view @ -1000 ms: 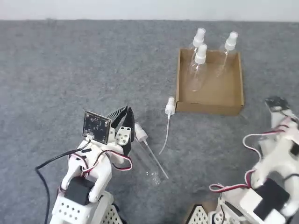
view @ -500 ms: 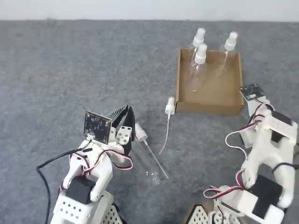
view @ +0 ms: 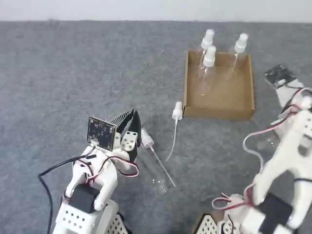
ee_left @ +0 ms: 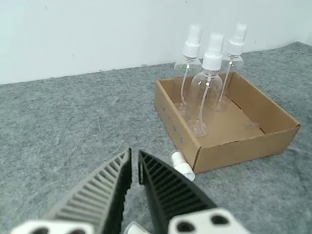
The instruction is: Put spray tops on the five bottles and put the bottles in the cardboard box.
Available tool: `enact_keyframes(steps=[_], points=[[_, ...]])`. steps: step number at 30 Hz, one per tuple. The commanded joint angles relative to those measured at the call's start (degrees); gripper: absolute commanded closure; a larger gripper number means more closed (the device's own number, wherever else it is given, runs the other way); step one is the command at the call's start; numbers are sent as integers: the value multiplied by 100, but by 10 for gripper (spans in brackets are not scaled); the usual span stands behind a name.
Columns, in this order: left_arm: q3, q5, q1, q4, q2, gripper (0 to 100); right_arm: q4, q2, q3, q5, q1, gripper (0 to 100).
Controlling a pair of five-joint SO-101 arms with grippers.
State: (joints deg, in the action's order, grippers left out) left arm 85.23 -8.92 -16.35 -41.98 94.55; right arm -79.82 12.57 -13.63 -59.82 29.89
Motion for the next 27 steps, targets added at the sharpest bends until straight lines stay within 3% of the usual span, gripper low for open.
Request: enact_keyframes(steps=[1,4,9,18,27], points=[[-48,26,35,158,105,985,-409,-681,870,-1046,312,820],[-48,26,35,158,97,985,-435,-1130,967,-1996,470,796],[-48,26,35,167,105,985,-462,-1446,958,-2585,479,739],[-48,26,35,167,105,985,-382,-1534,264,-3938,620,738],[-48,26,44,158,105,985,892,-1543,-914,-3956,646,738]])
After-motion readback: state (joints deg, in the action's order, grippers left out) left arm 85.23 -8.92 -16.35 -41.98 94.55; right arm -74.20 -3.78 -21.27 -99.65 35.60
